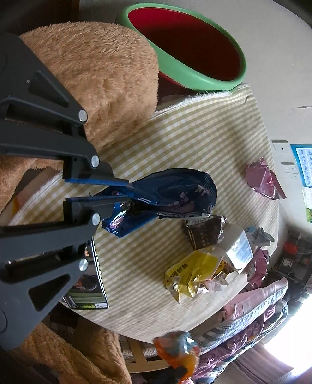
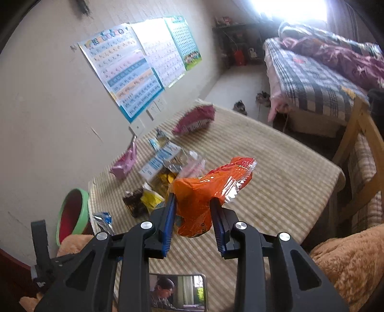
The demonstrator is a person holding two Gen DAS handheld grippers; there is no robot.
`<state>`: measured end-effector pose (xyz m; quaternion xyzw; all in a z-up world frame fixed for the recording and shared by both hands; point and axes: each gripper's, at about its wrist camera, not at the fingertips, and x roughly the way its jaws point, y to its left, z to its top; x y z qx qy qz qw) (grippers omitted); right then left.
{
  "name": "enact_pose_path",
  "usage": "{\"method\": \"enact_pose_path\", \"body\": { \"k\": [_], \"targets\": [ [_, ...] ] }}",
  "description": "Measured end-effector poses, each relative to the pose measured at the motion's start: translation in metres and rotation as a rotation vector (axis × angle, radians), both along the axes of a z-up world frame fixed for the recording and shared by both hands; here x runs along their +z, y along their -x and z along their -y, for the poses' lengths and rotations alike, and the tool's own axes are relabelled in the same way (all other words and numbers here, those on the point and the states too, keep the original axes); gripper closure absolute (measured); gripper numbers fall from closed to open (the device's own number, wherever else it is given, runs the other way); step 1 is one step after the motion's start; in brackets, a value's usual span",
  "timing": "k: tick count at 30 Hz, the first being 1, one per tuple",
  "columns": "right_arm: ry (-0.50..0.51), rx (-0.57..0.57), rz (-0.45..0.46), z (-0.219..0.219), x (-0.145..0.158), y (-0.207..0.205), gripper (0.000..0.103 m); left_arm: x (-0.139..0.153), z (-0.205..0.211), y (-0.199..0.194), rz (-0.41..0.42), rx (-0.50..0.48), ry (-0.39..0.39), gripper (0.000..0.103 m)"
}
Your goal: Collect trash
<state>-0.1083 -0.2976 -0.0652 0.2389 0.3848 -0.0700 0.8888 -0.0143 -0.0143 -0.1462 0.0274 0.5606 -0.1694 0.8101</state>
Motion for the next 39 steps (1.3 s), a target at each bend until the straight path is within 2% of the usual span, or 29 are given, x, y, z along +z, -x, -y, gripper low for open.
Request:
{"method": "enact_pose_path", "body": {
  "k": [9,14,21,28,39],
  "targets": [
    [-0.032,0.028,-0.028,-0.007,-0.028,0.008,0.074,-0.002,-0.004,-0.003,0.007,0.009,-0.033,0.096],
    [-0.033,0.043,-0.006,-0.009,-0.027,0.005,0.074,-0.005,-0.002,-0.006,0.02,0.005,-0.036,0.096],
    [-0.044,0.079,0.0,-0.016,-0.022,-0.019,0.074,-0.007,-0.004,-0.018,0.006,0.013,-0.021,0.096],
    [-0.012,0.115,0.027,-0.025,-0.004,-0.044,0.074,0.019,-0.008,-0.035,0.07,0.018,-0.01,0.096],
    [0.003,0.279,0.018,-0.076,0.01,-0.09,0.074,0.048,-0.067,-0.058,0.154,0.166,-0.023,0.096]
  ]
}}
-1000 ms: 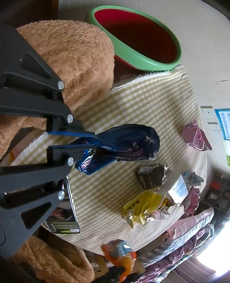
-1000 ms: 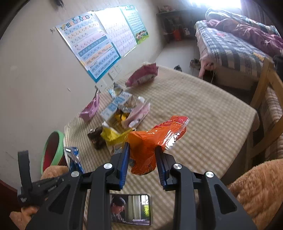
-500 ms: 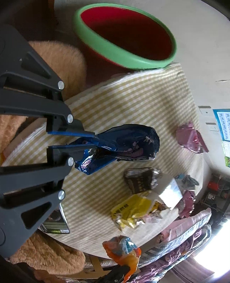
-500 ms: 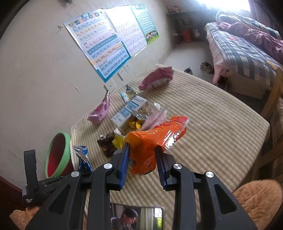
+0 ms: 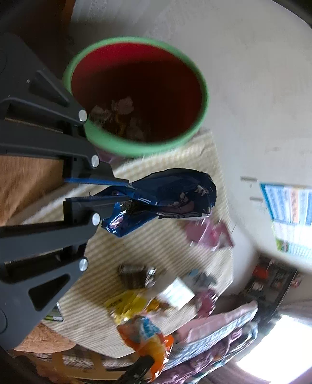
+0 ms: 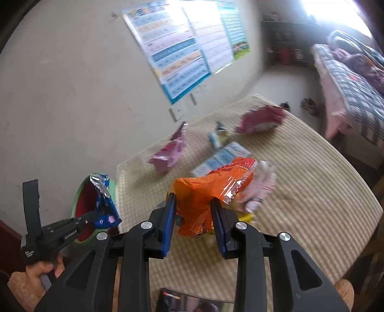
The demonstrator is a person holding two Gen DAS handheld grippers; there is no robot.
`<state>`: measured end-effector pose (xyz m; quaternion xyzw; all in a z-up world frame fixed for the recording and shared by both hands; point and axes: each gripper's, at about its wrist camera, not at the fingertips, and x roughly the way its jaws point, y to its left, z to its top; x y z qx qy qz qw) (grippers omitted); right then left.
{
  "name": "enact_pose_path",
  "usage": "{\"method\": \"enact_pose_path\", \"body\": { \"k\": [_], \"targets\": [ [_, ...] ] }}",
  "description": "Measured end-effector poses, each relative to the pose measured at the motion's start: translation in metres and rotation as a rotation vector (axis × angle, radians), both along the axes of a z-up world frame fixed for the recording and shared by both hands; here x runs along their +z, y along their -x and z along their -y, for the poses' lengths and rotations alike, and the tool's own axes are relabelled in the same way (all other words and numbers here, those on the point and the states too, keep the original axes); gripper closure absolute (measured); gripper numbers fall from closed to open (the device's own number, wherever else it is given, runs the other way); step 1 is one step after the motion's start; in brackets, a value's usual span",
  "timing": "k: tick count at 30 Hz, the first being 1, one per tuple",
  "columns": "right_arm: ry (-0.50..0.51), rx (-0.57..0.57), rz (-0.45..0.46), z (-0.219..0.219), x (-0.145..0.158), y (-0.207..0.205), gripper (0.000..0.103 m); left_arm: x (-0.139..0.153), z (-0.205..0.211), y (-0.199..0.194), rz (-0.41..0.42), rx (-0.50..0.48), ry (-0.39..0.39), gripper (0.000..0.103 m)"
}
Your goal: Collect trash
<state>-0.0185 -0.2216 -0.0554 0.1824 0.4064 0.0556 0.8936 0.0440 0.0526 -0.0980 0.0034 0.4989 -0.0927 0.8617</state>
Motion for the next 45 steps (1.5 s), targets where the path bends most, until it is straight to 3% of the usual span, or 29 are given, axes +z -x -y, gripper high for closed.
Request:
{"method": "enact_pose_path", "body": {
  "k": [8,16,19,21,23,27,29,36,37,38,39,40,45],
  "targets": [
    [0.009,0.183,0.029,-0.077,0.019,-0.043,0.074,0.009,-0.067,-0.004,0.054,0.12,-0.062,0.096],
    [0.003,0.371,0.028,-0.168,0.021,-0.083,0.075,0.001,-0.12,-0.005,0.032,0.223,-0.089,0.096],
    [0.052,0.425,0.017,-0.195,0.021,-0.099,0.075,-0.004,-0.132,-0.004,0.013,0.249,-0.082,0.096],
    [0.045,0.397,0.03,-0.189,0.02,-0.102,0.074,-0.004,-0.137,-0.001,0.015,0.256,-0.078,0.096],
    [0.037,0.331,0.015,-0.171,0.009,-0.104,0.047,-0.005,-0.141,0.003,0.012,0.261,-0.073,0.096],
    [0.045,0.222,-0.087,-0.14,-0.025,-0.11,0.046,-0.012,-0.139,0.002,-0.003,0.265,-0.059,0.096],
    [0.066,0.221,-0.152,-0.135,-0.044,-0.117,0.046,-0.015,-0.135,-0.001,-0.011,0.258,-0.053,0.096],
    [-0.042,0.206,-0.317,-0.141,-0.096,-0.135,0.044,-0.015,-0.134,0.004,-0.007,0.251,-0.052,0.096],
    [-0.055,0.194,-0.334,-0.139,-0.101,-0.139,0.049,-0.014,-0.135,0.004,-0.007,0.254,-0.053,0.096],
    [-0.064,0.185,-0.349,-0.14,-0.104,-0.139,0.062,-0.014,-0.137,0.006,-0.006,0.257,-0.054,0.096],
    [-0.078,0.185,-0.345,-0.139,-0.104,-0.139,0.063,-0.014,-0.138,0.007,-0.006,0.26,-0.056,0.096],
    [-0.08,0.189,-0.336,-0.139,-0.101,-0.138,0.071,-0.014,-0.137,0.007,-0.006,0.262,-0.057,0.096],
    [-0.071,0.221,-0.273,-0.137,-0.077,-0.125,0.075,-0.018,-0.139,0.005,-0.02,0.275,-0.047,0.096]
  ]
}}
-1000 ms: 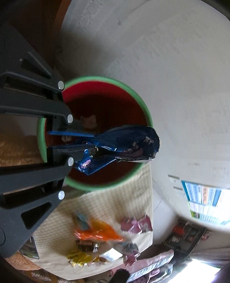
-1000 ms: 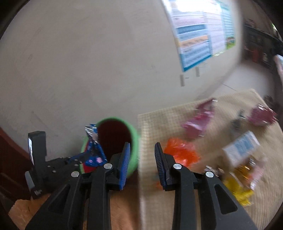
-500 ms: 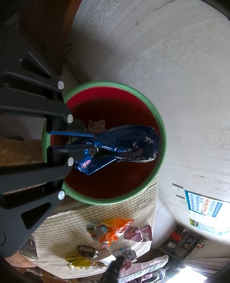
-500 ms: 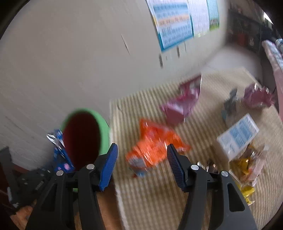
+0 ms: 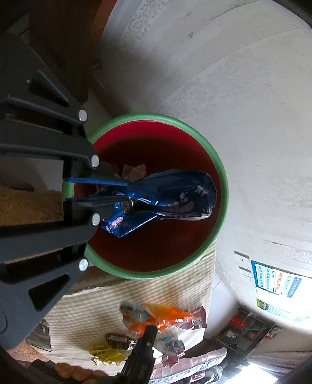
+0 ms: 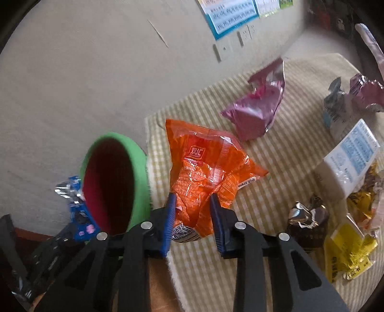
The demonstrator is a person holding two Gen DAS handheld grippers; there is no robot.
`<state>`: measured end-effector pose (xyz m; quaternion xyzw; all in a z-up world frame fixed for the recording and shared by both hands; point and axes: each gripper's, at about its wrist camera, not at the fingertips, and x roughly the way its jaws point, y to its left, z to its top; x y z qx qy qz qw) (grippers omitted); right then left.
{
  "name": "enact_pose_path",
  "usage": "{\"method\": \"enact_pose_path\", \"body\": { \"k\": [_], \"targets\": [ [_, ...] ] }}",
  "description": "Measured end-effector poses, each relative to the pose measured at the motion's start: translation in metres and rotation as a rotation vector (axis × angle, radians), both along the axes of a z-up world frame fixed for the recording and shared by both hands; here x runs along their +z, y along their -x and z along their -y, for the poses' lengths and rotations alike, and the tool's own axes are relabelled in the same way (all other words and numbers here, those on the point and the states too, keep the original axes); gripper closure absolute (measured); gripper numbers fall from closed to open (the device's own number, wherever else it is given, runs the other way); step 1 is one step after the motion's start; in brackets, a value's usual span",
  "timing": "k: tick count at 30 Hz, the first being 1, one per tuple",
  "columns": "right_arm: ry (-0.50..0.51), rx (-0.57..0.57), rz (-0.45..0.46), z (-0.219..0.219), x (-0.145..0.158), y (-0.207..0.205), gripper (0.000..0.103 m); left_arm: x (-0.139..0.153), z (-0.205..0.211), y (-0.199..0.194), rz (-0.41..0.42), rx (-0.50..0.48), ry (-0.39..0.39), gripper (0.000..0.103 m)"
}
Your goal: Collect trash
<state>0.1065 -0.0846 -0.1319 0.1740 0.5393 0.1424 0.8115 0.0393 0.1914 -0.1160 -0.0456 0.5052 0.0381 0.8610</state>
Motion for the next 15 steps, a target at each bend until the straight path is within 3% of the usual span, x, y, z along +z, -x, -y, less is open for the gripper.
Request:
{"method": "enact_pose_path", "body": {
  "k": [8,15],
  "targets": [
    [-0.103,0.082,0.085,-0.018,0.049,0.014,0.074,-0.004,-0.003,-0.006,-0.007,0.011,-0.016,0.096],
    [-0.17,0.189,0.073,-0.074,0.058,-0.002,0.069,-0.01,-0.01,-0.008,-0.031,0.032,-0.025,0.095]
  ]
}}
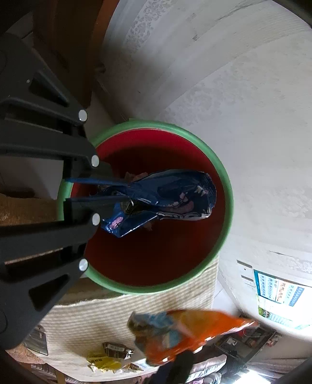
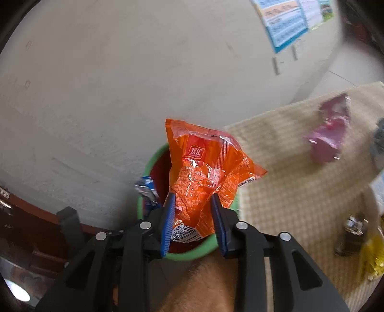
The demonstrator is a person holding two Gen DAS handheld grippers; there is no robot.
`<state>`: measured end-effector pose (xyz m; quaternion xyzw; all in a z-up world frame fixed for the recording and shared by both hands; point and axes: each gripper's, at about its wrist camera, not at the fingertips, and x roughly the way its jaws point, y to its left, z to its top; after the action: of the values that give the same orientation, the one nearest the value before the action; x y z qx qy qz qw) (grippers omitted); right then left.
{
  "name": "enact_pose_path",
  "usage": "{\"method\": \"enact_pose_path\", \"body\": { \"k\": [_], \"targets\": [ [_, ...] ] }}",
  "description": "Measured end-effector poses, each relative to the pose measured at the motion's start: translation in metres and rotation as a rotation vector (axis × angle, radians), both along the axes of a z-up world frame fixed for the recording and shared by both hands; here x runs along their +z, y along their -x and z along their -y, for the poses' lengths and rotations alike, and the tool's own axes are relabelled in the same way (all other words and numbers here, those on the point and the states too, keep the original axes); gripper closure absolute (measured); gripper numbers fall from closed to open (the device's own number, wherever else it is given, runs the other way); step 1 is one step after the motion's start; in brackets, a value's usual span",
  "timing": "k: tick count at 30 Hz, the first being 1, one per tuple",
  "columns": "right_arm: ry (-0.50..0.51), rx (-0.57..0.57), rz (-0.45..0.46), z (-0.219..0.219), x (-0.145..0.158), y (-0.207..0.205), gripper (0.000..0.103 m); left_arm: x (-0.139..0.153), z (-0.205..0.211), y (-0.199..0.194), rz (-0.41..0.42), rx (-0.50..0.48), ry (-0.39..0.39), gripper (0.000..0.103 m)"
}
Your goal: Collect trash
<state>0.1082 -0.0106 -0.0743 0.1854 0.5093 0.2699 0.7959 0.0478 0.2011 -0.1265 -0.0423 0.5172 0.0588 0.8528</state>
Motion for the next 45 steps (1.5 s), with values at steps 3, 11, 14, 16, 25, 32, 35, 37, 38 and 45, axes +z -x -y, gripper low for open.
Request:
{"method": "enact_pose_path", "body": {
  "k": [3,11,14,16,25,32,35,37,38,45],
  "targets": [
    [-0.019,0.02,-0.002,-0.013,0.0,-0.002,0.055,0.002,0.0,-0.001,0.006,0.01,-0.01,0.066],
    [-0.057,-0.053,0.049,0.032,0.018,0.014,0.055,0.013,0.013,0.005,0.048,-0.003,-0.028,0.061],
    [0.003,-0.101,0.107,0.063,0.027,0.029,0.055,0.018,0.028,0.005,0.06,-0.043,-0.035,0.061],
    [0.052,-0.145,0.137,0.09,0.03,0.041,0.055,0.021,0.042,0.004,0.064,-0.075,-0.032,0.061],
    [0.363,-0.293,0.116,0.196,-0.009,0.086,0.038,0.023,0.118,0.002,0.045,-0.245,0.003,0.061],
    [0.45,-0.147,-0.021,0.191,-0.074,0.085,0.036,0.025,0.165,0.008,0.034,-0.366,-0.004,0.061],
    [0.541,-0.132,0.036,0.183,-0.08,0.091,0.048,0.024,0.179,0.011,0.022,-0.403,-0.003,0.061],
    [0.562,-0.153,0.054,0.184,-0.076,0.097,0.071,0.022,0.187,0.013,0.011,-0.425,0.004,0.061],
    [0.524,-0.161,0.05,0.187,-0.073,0.098,0.089,0.021,0.191,0.013,0.007,-0.43,0.009,0.061],
    [0.331,-0.29,0.013,0.227,-0.055,0.115,0.1,0.002,0.24,-0.001,-0.026,-0.519,0.06,0.06]
  ]
}}
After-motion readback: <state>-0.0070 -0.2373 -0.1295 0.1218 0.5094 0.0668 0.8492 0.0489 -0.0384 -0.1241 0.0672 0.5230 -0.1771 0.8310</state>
